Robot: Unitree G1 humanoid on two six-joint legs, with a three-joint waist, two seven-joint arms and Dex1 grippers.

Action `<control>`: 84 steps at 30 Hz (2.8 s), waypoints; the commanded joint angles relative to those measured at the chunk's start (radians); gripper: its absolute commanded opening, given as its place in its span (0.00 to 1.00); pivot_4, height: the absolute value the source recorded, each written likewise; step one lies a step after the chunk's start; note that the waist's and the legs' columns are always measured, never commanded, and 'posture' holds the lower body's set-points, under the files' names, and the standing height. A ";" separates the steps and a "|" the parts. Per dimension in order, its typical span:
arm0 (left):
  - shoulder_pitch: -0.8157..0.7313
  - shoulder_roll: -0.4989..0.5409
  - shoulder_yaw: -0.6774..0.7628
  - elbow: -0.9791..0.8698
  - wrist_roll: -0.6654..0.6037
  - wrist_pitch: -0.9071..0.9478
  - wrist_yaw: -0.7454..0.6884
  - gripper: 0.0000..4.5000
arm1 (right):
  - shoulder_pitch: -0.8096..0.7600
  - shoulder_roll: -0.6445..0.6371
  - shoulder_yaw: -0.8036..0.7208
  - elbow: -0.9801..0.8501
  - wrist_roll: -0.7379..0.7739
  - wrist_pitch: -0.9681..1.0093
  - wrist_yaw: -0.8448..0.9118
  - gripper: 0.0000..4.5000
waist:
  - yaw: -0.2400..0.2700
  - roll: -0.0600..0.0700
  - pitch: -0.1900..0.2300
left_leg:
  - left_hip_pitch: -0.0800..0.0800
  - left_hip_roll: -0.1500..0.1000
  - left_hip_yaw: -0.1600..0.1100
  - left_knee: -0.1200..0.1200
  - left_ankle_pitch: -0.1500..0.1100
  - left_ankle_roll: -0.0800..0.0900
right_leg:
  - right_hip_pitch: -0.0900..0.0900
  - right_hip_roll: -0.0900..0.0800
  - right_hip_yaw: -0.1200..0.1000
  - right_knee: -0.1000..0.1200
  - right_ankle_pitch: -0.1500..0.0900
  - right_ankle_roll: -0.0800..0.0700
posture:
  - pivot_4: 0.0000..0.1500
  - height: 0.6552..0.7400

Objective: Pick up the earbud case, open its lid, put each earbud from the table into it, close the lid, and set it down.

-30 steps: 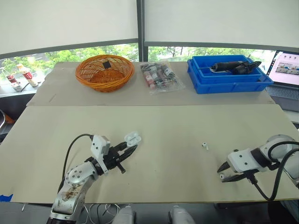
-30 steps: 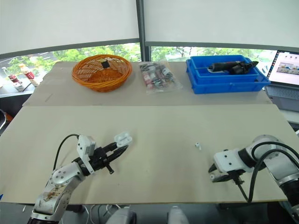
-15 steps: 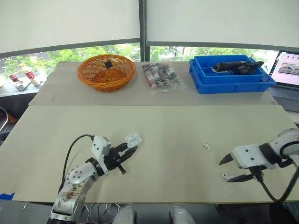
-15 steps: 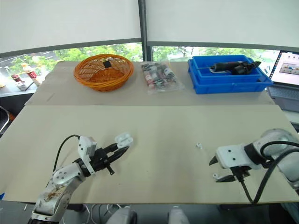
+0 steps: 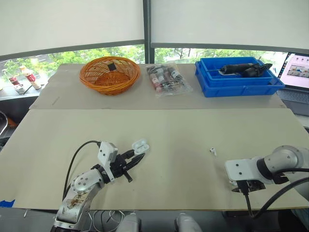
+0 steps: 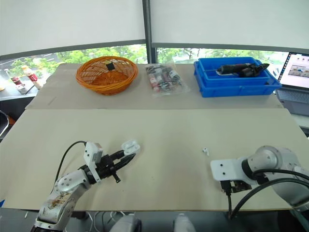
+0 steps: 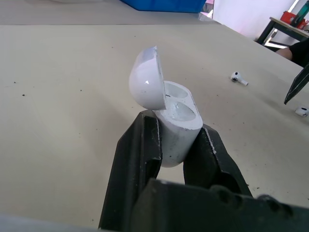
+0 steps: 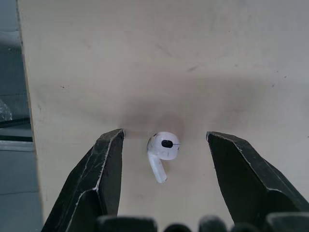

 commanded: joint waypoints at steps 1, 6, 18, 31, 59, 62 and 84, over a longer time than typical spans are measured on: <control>0.001 0.001 0.005 -0.042 -0.006 -0.008 0.006 0.14 | -0.027 0.005 0.022 0.046 -0.042 -0.027 0.003 0.67 | 0.000 0.000 0.000 | 0.000 0.000 0.000 0.000 0.000 0.000 | 0.000 0.000 0.000 0.000 0.000 0.000 | 1.00 1.00; 0.009 0.001 0.004 -0.048 -0.008 -0.006 0.011 0.14 | -0.032 0.004 0.041 0.087 -0.054 -0.054 0.015 0.67 | 0.003 -0.001 0.000 | 0.001 0.000 0.000 0.000 0.000 0.000 | 0.001 0.000 0.000 0.000 0.000 0.000 | 1.00 1.00; -0.008 0.000 -0.001 -0.041 -0.009 -0.005 0.008 0.14 | -0.025 0.010 -0.001 0.060 -0.006 -0.035 0.047 0.08 | 0.000 -0.004 -0.001 | 0.002 0.000 -0.001 0.001 0.000 0.000 | 0.002 0.000 0.000 0.000 0.000 0.000 | 1.00 1.00; -0.085 -0.039 -0.003 -0.003 -0.010 -0.027 0.013 0.14 | -0.300 0.350 -0.233 -0.201 0.523 0.600 -0.177 0.08 | -0.001 -0.003 0.000 | -0.001 0.000 -0.003 0.000 0.000 0.000 | 0.000 0.000 0.000 0.001 0.000 0.000 | 1.00 1.00; -0.178 -0.150 -0.038 -0.016 0.006 -0.013 0.132 0.14 | -0.145 1.106 -0.189 -0.253 0.699 0.464 -0.827 0.08 | -0.015 -0.002 -0.001 | -0.003 -0.001 -0.005 0.000 0.001 -0.001 | -0.008 0.000 -0.001 0.010 0.000 0.000 | 1.00 1.00; -0.161 -0.117 -0.030 -0.015 0.005 -0.018 0.113 0.14 | -0.112 0.897 -0.214 -0.289 0.724 0.475 -0.712 0.08 | -0.016 -0.002 -0.001 | -0.003 -0.001 -0.005 0.000 0.001 -0.001 | -0.006 0.000 -0.001 0.007 0.000 0.000 | 1.00 1.00; -0.019 -0.023 -0.023 -0.131 -0.001 0.005 0.077 0.14 | -0.045 0.097 -0.017 0.359 0.206 -0.451 0.206 0.08 | 0.002 -0.001 0.001 | -0.001 0.000 0.001 0.001 0.000 0.000 | 0.000 0.000 -0.001 0.000 0.000 0.000 | 1.00 1.00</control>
